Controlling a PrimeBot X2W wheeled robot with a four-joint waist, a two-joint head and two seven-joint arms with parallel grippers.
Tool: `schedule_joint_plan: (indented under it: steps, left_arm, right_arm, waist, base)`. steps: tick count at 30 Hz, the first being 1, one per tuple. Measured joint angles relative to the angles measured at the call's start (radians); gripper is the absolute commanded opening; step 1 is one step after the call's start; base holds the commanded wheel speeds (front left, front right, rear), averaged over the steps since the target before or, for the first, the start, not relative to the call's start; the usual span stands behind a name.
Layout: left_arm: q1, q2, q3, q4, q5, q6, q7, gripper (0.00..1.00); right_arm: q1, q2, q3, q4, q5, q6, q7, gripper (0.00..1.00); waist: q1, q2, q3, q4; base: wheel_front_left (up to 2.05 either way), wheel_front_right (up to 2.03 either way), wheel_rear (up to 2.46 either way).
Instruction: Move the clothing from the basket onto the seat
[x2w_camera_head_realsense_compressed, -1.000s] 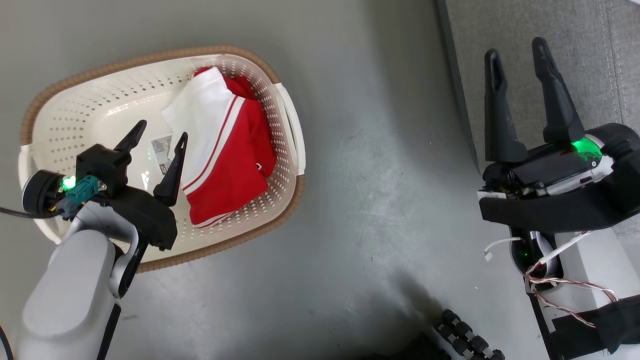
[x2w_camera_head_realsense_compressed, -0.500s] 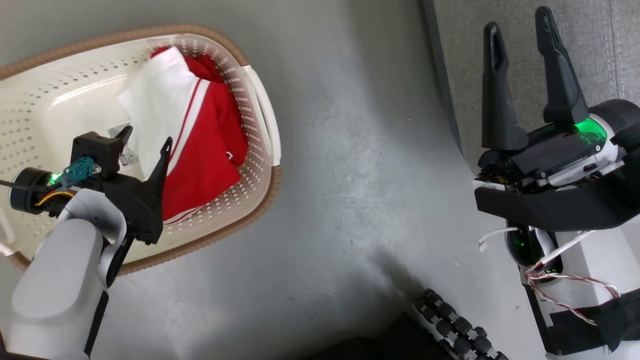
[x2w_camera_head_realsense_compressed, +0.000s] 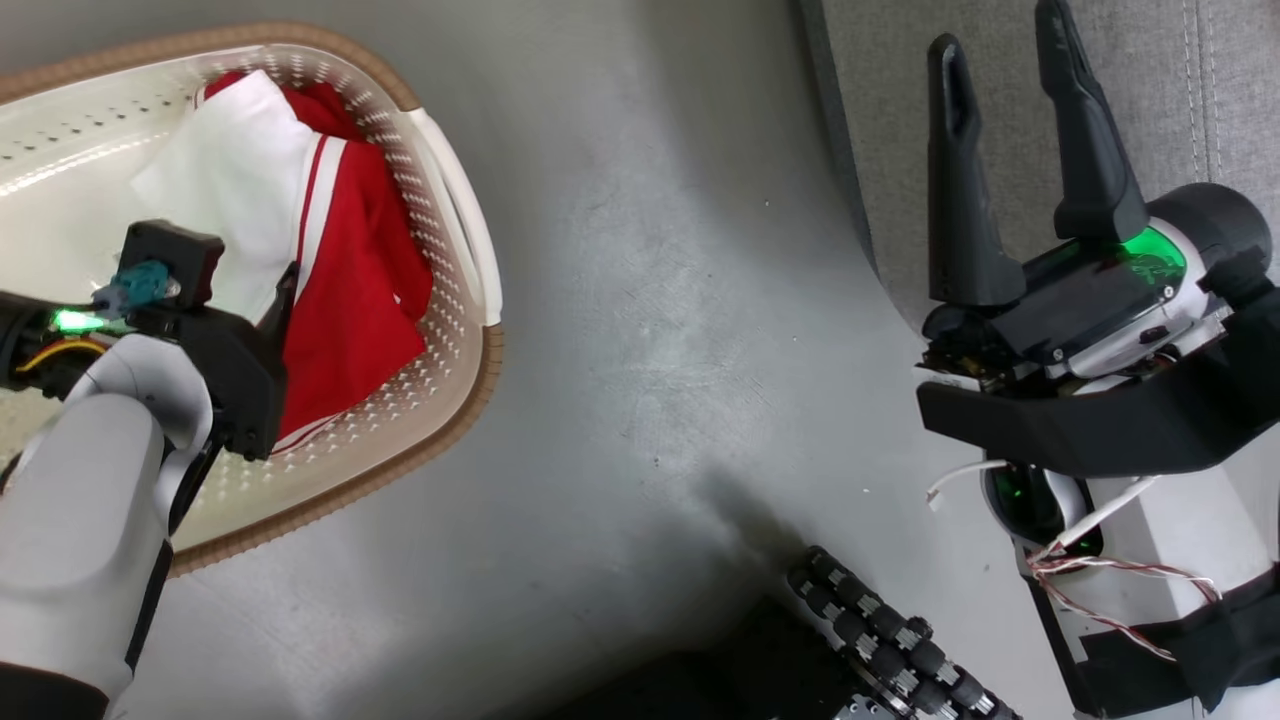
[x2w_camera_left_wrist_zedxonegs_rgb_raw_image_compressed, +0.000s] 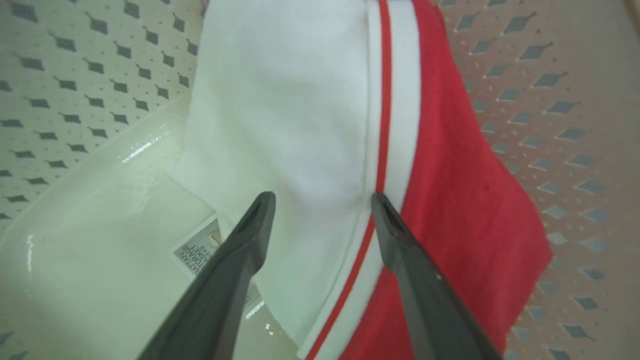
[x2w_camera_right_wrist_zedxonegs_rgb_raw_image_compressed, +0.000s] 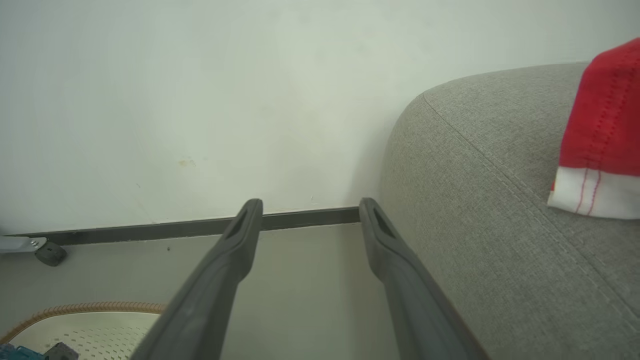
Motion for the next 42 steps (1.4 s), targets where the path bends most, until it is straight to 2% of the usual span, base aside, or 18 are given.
schedule_joint_plan:
  steps: [5,20,22,23,30,42]
  left_arm:
    - [-0.032,0.024,-0.072,0.023,0.003,0.000,0.052,1.00]
    - [-0.091,0.025,-0.127,0.137,-0.012,0.000,0.165,1.00]
    - [-0.098,0.025,-0.135,0.135,-0.018,0.000,0.165,0.15]
    - [-0.099,0.025,-0.137,0.135,-0.022,0.000,0.165,0.00]
    - [-0.101,0.019,-0.158,0.140,-0.057,0.000,0.154,0.00]
    - [-0.097,0.008,-0.178,0.140,-0.122,0.000,0.067,0.00]
  right_arm:
    - [0.000,0.001,0.031,0.002,0.021,-0.009,0.000,1.00]
    - [0.001,0.001,0.038,0.006,0.033,-0.035,0.000,1.00]
    - [0.001,0.001,0.038,0.007,0.035,-0.039,0.000,1.00]
    - [0.001,0.001,0.038,0.008,0.035,-0.040,0.000,1.00]
    - [0.000,0.002,0.032,0.020,0.035,-0.043,0.000,1.00]
    - [0.000,0.002,0.004,0.043,0.033,-0.043,0.000,1.00]
  waist:
    - [0.0001,0.0000,0.017,-0.023]
    - [0.0000,0.0000,0.024,-0.054]
    - [0.0000,0.0000,0.024,-0.055]
    - [0.0000,0.0000,0.023,-0.054]
    - [0.0000,0.0001,0.011,-0.051]
    - [0.0000,0.0000,-0.052,-0.028]
  base:
    - [0.00,0.00,0.00]
    - [0.00,0.00,0.00]
    - [0.00,0.00,0.00]
    - [0.00,0.00,0.00]
    - [0.00,0.00,0.00]
    - [0.00,0.00,0.00]
